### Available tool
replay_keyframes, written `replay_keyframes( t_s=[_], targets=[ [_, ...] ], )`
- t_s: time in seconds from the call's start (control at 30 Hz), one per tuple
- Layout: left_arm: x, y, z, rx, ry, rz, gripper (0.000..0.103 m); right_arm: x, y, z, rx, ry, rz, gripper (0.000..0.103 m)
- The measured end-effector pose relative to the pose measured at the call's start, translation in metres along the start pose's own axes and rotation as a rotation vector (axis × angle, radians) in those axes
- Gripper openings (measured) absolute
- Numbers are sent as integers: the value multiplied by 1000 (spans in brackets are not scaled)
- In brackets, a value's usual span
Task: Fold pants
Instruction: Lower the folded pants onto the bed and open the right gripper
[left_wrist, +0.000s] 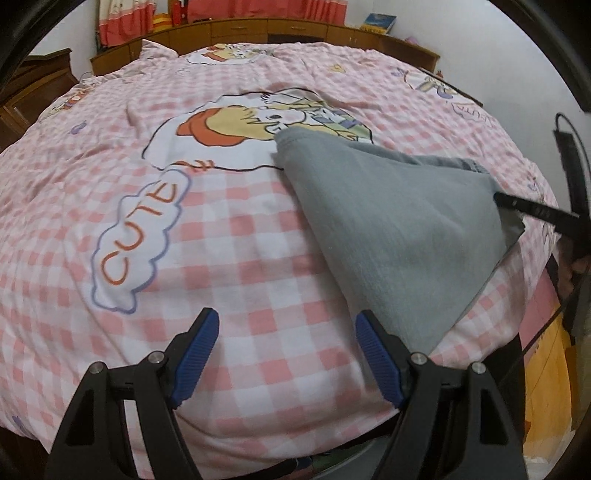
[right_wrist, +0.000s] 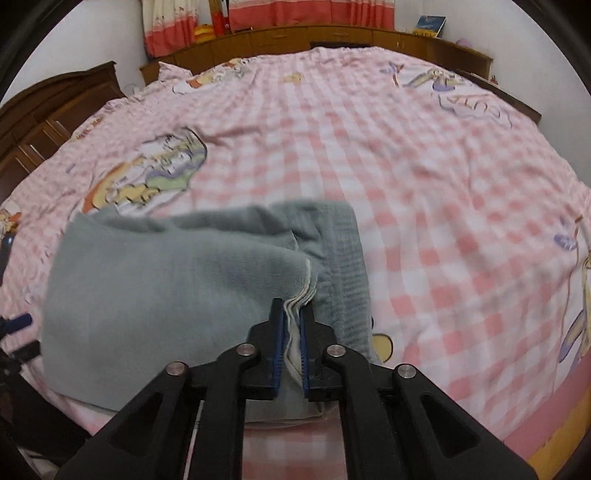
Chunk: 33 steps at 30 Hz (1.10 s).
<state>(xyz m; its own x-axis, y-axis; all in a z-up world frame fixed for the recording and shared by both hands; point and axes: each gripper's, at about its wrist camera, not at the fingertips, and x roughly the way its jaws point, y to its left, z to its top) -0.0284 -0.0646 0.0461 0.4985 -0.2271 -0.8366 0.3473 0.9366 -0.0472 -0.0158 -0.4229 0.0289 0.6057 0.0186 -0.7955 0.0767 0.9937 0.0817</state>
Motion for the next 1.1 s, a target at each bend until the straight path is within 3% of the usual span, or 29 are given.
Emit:
replay_keyframes(
  t_s=[0.17, 0.3, 0.47, 0.7, 0.87, 1.0, 1.07, 1.1],
  targets=[
    [0, -2, 21, 13, -29, -24, 80, -13, -5, 5, 16, 16, 20, 20],
    [5, 2, 48, -4, -66, -38, 80, -26, -4, 16, 13, -30, 53, 35],
    [23, 7, 76, -30, -56, -63, 80, -1, -1, 33, -34, 20, 53, 35],
    [53, 16, 99, -99, -17, -84, 80, 26, -10, 51, 18, 103, 205, 35],
    [63, 15, 100, -124, 0, -100, 80, 31, -29, 61, 148, 169, 333, 39],
    [68, 10, 102, -114, -2, -87, 80, 45, -23, 59, 116, 225, 308, 38],
    [69, 8, 101, -111, -4, -79, 80, 45, -15, 56, 82, 223, 303, 26],
    [69, 7, 101, -106, -7, -74, 80, 42, -9, 53, 47, 221, 301, 13]
  ],
)
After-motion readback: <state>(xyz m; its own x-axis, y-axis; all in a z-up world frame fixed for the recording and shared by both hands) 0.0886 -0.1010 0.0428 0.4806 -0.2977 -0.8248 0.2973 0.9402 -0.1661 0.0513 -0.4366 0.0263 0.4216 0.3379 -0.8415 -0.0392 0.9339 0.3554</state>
